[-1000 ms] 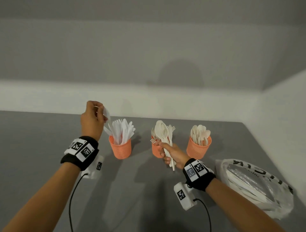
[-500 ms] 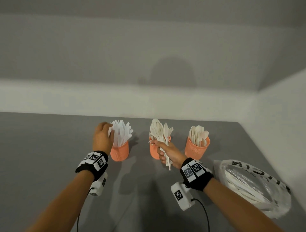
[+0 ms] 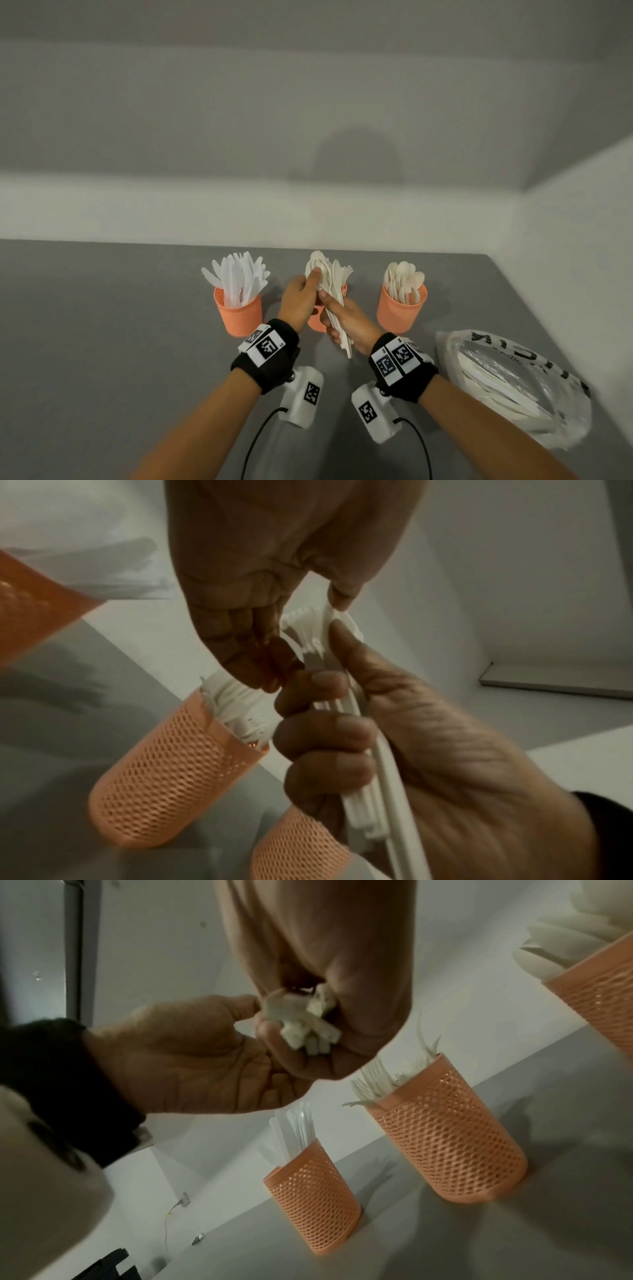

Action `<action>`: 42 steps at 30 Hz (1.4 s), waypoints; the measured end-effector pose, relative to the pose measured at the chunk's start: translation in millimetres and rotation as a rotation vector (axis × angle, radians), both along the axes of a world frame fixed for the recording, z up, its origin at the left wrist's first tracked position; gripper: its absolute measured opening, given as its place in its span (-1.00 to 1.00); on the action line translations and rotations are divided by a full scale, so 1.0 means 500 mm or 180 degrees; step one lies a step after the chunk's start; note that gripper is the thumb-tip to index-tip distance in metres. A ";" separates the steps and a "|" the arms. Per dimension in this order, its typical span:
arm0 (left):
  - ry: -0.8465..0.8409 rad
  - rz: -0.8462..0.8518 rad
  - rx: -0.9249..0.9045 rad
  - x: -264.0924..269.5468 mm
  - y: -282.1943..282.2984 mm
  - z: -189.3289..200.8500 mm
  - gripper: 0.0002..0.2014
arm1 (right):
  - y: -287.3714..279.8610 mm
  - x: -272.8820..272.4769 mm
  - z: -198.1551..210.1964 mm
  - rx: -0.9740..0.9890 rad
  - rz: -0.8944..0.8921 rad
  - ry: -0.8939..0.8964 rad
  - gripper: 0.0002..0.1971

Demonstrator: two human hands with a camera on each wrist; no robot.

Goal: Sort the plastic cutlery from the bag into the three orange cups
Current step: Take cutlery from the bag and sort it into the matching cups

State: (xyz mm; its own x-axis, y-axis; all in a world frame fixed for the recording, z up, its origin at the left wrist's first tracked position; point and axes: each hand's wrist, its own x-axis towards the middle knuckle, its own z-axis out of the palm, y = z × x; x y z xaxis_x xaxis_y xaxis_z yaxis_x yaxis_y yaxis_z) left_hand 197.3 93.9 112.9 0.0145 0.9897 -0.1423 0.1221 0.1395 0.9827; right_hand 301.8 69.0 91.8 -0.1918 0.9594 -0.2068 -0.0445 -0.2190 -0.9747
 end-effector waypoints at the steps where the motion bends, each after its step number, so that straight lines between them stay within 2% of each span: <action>1: 0.0029 -0.0027 -0.0007 0.009 -0.002 0.001 -0.60 | -0.004 0.006 0.002 -0.0046 -0.0020 0.0054 -0.67; 4: 0.0354 -0.0073 0.0028 0.030 -0.007 -0.002 -0.72 | -0.017 0.024 0.001 -0.0255 -0.0124 0.0214 -0.60; 7: 0.0340 -0.0024 0.0068 0.045 -0.011 -0.004 -0.70 | -0.027 0.043 -0.005 -0.0265 -0.0211 0.0291 -0.62; 9: 0.0068 0.0249 0.0132 0.052 -0.006 -0.001 -0.70 | -0.033 0.058 -0.007 -0.0236 -0.0327 0.0246 -0.68; 11: -0.0479 0.0569 0.0282 0.059 -0.006 0.010 -0.79 | -0.041 0.073 -0.006 -0.0253 -0.0469 0.0206 -0.72; 14: -0.0871 0.0748 0.0403 0.063 -0.013 0.033 -0.85 | -0.050 0.091 -0.007 -0.0115 -0.0769 -0.0174 -0.72; 17: -0.0743 0.0476 0.0121 0.075 -0.022 0.036 -0.87 | -0.050 0.102 -0.018 0.0106 -0.1002 -0.0423 -0.86; 20: -0.0319 -0.0056 -0.0023 0.094 -0.039 0.026 -0.78 | -0.051 0.106 -0.020 0.0241 -0.0985 -0.0589 -0.81; 23: -0.0407 -0.0306 0.0069 0.115 -0.059 0.026 -0.83 | -0.056 0.109 -0.017 0.0406 -0.0836 -0.0753 -0.88; 27: -0.0623 -0.0295 0.0108 0.134 -0.068 0.031 -0.93 | -0.062 0.121 -0.016 0.0476 -0.0740 -0.0754 -0.86; 31: -0.0307 -0.0285 0.0096 0.140 -0.055 0.026 -0.82 | -0.067 0.134 -0.017 0.0409 -0.0826 -0.0517 -0.70; 34: -0.0582 -0.0213 -0.0299 0.139 -0.044 0.018 -0.72 | -0.062 0.142 -0.022 0.0198 -0.0987 -0.0193 -0.61; 38: -0.1057 -0.0068 -0.0626 0.148 -0.043 0.008 -0.65 | -0.069 0.139 -0.016 0.0499 -0.1048 -0.0413 -0.68; 40: -0.1007 -0.0200 -0.0459 0.156 -0.048 0.005 -0.60 | -0.073 0.134 -0.012 0.0718 -0.1138 -0.0483 -0.77; 42: -0.0806 -0.0228 -0.0263 0.162 -0.055 0.003 -0.65 | -0.073 0.131 -0.015 0.0886 -0.1186 -0.0537 -0.84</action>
